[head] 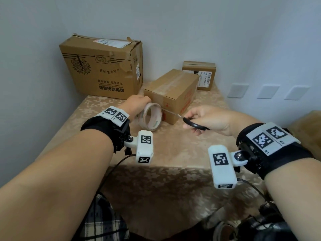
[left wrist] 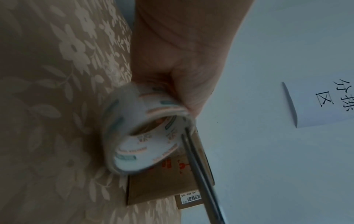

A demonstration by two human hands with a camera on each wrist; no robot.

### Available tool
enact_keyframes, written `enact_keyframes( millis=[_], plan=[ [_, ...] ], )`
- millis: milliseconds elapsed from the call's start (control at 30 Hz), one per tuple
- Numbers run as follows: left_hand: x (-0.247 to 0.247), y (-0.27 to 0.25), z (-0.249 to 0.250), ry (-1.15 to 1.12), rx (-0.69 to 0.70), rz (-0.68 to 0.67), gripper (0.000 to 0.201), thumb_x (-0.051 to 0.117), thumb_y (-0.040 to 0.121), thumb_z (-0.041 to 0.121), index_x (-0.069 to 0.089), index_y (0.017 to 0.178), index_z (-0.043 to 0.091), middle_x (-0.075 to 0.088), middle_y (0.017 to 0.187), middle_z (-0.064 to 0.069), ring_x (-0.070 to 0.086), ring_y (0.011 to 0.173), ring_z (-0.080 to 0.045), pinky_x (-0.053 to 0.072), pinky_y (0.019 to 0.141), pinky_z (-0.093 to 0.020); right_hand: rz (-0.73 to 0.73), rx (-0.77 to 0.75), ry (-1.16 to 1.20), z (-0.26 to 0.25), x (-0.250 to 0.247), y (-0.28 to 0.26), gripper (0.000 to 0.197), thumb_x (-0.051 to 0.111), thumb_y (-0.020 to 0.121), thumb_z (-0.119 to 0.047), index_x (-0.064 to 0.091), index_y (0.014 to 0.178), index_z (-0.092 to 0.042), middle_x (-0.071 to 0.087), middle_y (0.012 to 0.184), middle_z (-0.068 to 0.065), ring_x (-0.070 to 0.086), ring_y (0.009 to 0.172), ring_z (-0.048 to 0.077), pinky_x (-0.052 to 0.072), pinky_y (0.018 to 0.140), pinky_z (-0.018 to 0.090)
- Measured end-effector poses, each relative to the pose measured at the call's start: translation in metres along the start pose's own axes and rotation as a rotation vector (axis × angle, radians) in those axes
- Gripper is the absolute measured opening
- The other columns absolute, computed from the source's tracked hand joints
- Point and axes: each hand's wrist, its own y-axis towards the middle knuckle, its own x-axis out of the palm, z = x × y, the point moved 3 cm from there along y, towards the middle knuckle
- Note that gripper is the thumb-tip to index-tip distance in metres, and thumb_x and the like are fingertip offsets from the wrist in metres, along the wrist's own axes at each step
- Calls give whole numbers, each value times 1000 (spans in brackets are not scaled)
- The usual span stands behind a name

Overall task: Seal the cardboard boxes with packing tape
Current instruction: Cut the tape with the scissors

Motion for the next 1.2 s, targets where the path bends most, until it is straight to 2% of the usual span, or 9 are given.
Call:
enact_keyframes(
  millis=[100,200,333,467,600,667,800,1000,1200],
  plan=[
    [-2,3,-2,-140,-81,71,26,47,92,25,56,72,13,48,59,-4,41,48,-19,29,48,-24,20,-109,-162,-8,7,12,23,75,80,-27,59,94,-18,61,80,1,54,71,13,46,68,29],
    [-9,4,-4,-170,-103,119,27,49,90,23,56,67,12,46,50,-1,39,44,-17,28,45,-22,-198,-87,-138,-13,12,18,22,75,80,-20,55,88,-17,53,72,-2,45,62,12,36,57,24],
    [-16,8,-7,-203,-108,126,30,52,89,22,57,60,15,49,53,-2,41,49,-18,31,51,-25,-160,-143,-47,-12,4,24,19,74,80,-13,60,92,-18,60,91,3,53,83,15,45,77,29],
    [-22,11,-8,-227,-126,133,24,55,85,21,60,63,12,50,60,-4,42,54,-19,35,58,-29,-232,-110,15,-11,2,25,14,67,86,-10,62,96,-18,62,84,-7,55,72,4,44,70,18],
    [-32,12,-12,-195,-128,161,15,59,81,22,64,74,10,47,57,-5,40,53,-21,35,62,-32,58,-190,9,-10,-23,30,20,73,81,-15,67,98,-25,68,96,-10,61,93,5,46,92,25],
    [-36,12,-13,-169,-123,159,14,60,82,23,63,73,13,49,61,-5,41,54,-20,34,58,-30,269,-257,71,-17,-25,34,17,72,84,-23,64,99,-26,65,96,-9,61,94,9,46,86,25],
    [-34,11,-12,-148,-121,133,22,62,83,26,60,65,14,50,56,-3,42,51,-19,32,51,-27,534,-280,-179,-44,-6,50,24,68,87,-36,54,95,-19,56,83,-6,54,74,10,43,65,24],
    [-27,9,-4,-3,1,51,25,62,87,28,61,70,10,51,48,0,43,35,-11,31,37,-15,525,-351,-404,-63,25,83,30,66,86,-40,47,91,-18,51,77,-6,51,70,17,38,58,31],
    [-35,6,-1,157,32,51,27,61,87,31,65,72,10,53,48,1,45,38,-13,33,41,-16,617,-308,-497,-62,29,98,23,60,91,-31,43,94,-17,54,86,1,51,80,25,43,64,34]
  ],
)
